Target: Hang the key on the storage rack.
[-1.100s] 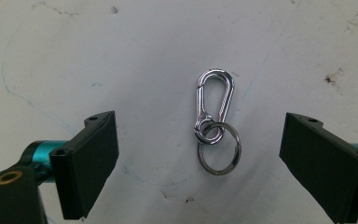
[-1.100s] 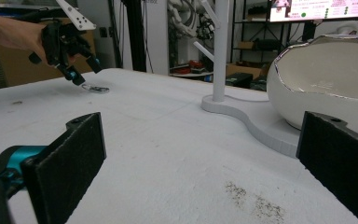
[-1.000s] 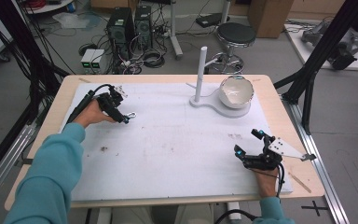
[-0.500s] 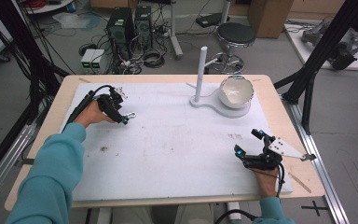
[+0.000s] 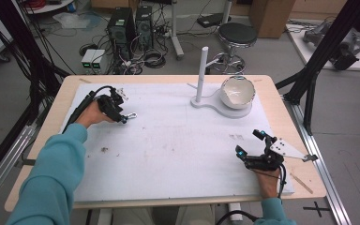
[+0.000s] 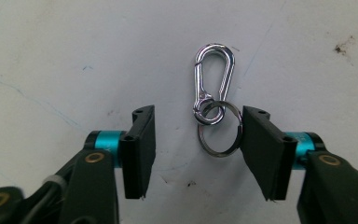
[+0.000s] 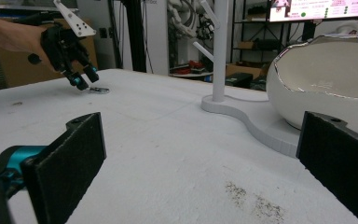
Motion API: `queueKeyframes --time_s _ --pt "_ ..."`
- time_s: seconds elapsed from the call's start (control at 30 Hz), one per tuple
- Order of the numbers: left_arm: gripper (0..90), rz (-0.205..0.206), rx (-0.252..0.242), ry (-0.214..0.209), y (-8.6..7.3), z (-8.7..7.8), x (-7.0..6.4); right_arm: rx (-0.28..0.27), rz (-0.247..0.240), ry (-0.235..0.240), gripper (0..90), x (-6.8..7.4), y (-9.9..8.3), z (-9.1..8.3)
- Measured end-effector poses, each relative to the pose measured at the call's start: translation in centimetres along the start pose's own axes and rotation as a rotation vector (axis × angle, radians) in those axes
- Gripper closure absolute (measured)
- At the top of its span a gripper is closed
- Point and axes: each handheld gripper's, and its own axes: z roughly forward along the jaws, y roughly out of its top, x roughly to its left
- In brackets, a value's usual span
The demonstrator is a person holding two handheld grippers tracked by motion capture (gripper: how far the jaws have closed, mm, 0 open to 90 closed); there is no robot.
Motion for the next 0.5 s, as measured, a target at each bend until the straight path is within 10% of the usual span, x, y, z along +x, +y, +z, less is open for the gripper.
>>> queueKeyframes --time_s 0.5 --pt "69.7 0.02 -0.001 0.001 0.05 -0.09 -0.13 0.0 0.002 -0.001 0.6 0.0 0.0 0.0"
